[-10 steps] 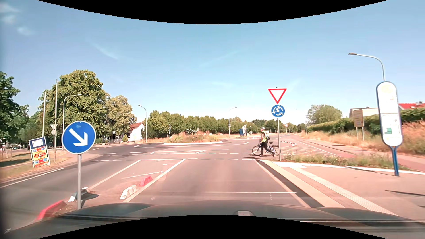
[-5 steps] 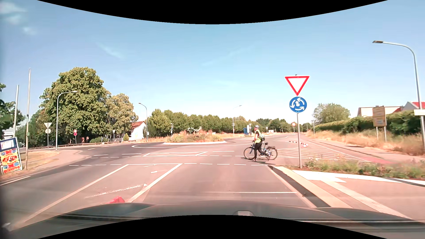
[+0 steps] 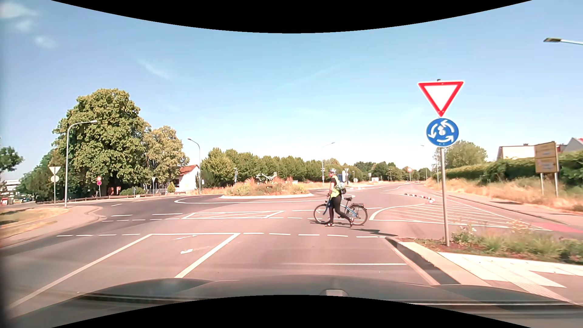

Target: Follow the waypoints while adhering to traffic rules and regulations

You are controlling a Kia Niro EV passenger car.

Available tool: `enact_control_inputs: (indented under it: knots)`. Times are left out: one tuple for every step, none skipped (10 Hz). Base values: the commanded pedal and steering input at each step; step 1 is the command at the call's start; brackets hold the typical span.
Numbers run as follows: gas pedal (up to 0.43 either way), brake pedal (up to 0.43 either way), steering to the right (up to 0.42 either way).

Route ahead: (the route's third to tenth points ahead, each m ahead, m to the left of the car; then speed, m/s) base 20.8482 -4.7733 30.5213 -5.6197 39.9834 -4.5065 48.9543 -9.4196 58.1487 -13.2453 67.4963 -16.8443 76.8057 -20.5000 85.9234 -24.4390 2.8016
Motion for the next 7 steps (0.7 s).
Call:
enact_control_inputs:
  knots:
    - [0.000,0.195,-0.015]
    - [0.000,0.189,-0.014]
    - [0.000,0.189,-0.014]
    - [0.000,0.183,-0.013]
    - [0.000,0.171,-0.013]
    - [0.000,0.159,-0.012]
    - [0.000,0.140,-0.011]
